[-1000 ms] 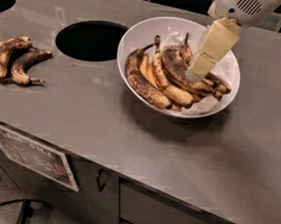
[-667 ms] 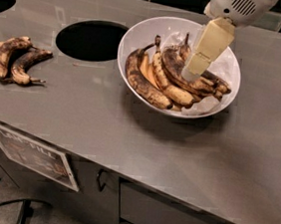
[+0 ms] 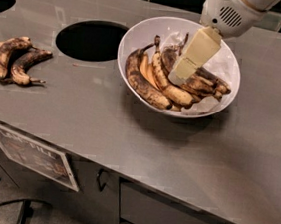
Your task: Pick banana from white bowl
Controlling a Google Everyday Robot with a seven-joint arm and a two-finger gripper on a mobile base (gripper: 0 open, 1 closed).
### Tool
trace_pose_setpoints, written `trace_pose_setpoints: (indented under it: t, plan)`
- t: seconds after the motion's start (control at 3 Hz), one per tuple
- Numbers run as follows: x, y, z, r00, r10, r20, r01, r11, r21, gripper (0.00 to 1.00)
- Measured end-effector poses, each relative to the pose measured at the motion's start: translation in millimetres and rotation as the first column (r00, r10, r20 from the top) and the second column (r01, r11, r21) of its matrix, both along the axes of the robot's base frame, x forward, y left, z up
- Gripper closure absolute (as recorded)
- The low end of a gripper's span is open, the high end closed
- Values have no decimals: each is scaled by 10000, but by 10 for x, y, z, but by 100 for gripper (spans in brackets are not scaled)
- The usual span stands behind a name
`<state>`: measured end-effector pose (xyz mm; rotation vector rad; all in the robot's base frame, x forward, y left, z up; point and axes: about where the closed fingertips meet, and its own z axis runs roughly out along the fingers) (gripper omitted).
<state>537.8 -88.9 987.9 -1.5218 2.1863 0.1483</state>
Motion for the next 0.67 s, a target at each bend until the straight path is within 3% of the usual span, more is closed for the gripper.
trace_pose_setpoints:
  t: [0.33, 0.67]
  plan:
    - [0, 0, 0, 10000, 0, 0, 0, 10000, 0, 0]
    - [39, 26, -114, 9981, -610, -62, 612, 9978, 263, 0]
